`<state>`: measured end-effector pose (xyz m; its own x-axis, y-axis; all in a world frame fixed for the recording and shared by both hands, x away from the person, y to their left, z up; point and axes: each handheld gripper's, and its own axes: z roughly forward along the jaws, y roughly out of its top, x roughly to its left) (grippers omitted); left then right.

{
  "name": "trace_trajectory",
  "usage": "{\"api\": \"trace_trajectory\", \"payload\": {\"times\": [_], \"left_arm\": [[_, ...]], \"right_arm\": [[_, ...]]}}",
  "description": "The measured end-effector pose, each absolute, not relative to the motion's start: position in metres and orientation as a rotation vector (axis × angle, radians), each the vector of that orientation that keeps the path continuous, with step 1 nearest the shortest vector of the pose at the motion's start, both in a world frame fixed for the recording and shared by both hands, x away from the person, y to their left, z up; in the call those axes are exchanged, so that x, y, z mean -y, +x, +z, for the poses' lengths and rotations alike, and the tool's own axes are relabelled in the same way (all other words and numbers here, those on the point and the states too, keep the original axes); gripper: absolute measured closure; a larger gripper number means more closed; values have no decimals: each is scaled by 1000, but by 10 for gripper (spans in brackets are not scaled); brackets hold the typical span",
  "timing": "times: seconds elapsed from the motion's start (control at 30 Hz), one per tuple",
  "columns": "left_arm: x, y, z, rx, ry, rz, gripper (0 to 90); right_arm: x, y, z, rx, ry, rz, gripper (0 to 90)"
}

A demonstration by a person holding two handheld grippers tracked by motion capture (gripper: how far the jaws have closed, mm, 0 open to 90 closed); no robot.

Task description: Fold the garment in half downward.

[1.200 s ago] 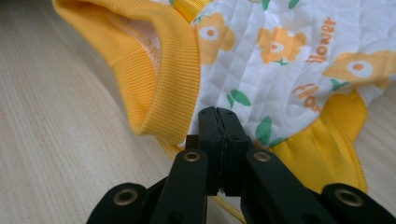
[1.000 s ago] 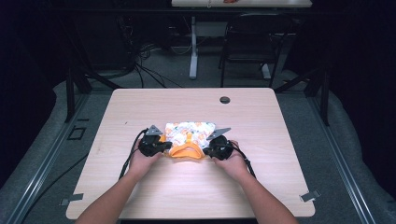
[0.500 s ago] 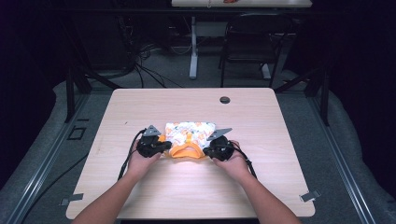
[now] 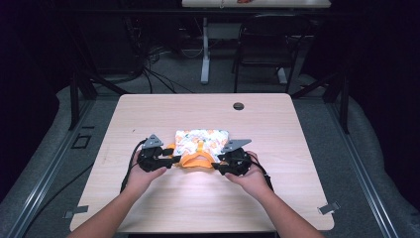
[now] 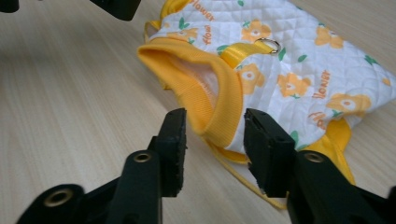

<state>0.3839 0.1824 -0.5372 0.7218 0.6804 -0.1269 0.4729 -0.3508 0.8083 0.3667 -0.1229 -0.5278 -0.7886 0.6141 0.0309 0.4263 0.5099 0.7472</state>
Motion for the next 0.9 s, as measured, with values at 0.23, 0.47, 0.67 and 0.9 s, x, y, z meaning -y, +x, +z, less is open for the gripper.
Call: {"api": "trace_trajectory", "payload": {"times": [0.23, 0.47, 0.67, 0.9], "left_arm": [[-189, 366, -534, -843, 2040, 280, 445], [-194, 343, -541, -812, 2057, 264, 437], [-200, 325, -555, -821, 2067, 248, 434], [-208, 317, -563, -834, 2061, 236, 431]], "right_arm": [[126, 351, -531, -2516, 876, 1135, 458], [130, 332, -537, -2554, 889, 1090, 452], [137, 316, -544, -2565, 889, 1062, 449], [142, 304, -551, -2540, 911, 1091, 448]]}}
